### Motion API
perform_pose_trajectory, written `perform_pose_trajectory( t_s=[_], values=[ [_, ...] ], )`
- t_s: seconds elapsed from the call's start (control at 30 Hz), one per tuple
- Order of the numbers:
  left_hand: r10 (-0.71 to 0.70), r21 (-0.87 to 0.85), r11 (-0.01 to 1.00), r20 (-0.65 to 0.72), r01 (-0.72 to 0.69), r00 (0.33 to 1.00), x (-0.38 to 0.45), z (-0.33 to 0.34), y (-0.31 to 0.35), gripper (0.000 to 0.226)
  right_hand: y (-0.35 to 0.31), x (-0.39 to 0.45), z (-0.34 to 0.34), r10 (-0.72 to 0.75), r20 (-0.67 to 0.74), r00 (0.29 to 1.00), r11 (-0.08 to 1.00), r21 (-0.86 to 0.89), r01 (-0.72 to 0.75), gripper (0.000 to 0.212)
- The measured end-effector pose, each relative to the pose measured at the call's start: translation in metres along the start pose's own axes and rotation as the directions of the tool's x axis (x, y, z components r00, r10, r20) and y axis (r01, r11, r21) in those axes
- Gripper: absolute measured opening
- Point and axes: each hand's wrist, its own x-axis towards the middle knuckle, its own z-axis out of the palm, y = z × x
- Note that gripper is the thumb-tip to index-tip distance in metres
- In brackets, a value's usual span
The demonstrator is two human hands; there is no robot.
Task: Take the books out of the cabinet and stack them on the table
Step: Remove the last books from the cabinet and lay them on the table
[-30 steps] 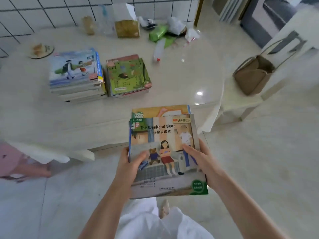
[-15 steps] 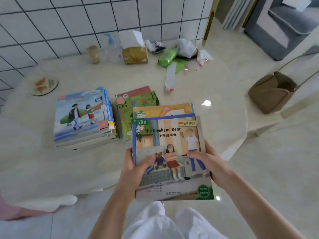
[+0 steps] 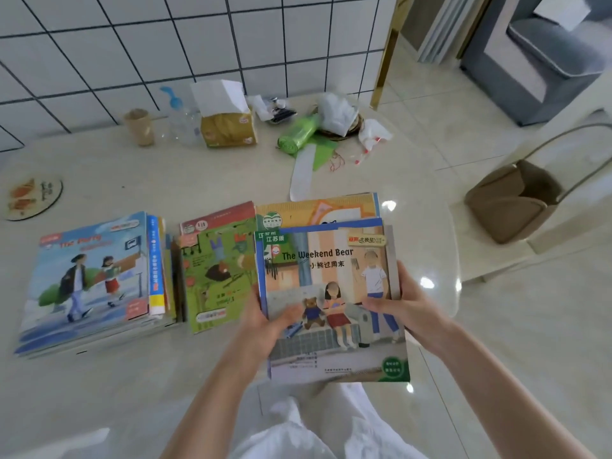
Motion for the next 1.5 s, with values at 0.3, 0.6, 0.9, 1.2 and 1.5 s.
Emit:
perform_pose_trajectory(
  t_s=[0.3, 0.6, 0.9, 1.2, 1.5],
  values=[
    [0.133, 0.246, 0.962, -0.057, -0.115, 0.990, 0.065, 0.073, 0.003, 0.041, -0.016, 0.058, -0.091, -0.092, 0.036, 0.995, 0.963, -0.251, 0.099, 0.052],
    [0.225, 0.338, 0.931, -0.244, -0.135, 0.944, 0.076, 0.076, -0.022, 0.035, 0.012, 0.094, -0.091, -0.155, 0.054, 0.986, 0.947, -0.276, 0.164, 0.048],
    [0.097, 0.319, 0.946, -0.117, -0.055, 0.988, 0.075, 0.066, -0.041, 0.037, 0.021, 0.112, -0.109, -0.055, 0.404, 0.913, 0.885, -0.405, 0.232, 0.098],
    [0.093, 0.332, 0.943, -0.198, -0.023, 0.976, 0.085, 0.059, -0.039, 0.047, 0.029, 0.123, -0.106, 0.010, 0.313, 0.950, 0.897, -0.423, 0.130, 0.061],
    [0.086, 0.265, 0.963, -0.139, -0.047, 0.987, 0.084, 0.057, -0.021, 0.038, 0.016, 0.127, -0.107, -0.016, 0.267, 0.963, 0.925, -0.361, 0.115, 0.050]
  ],
)
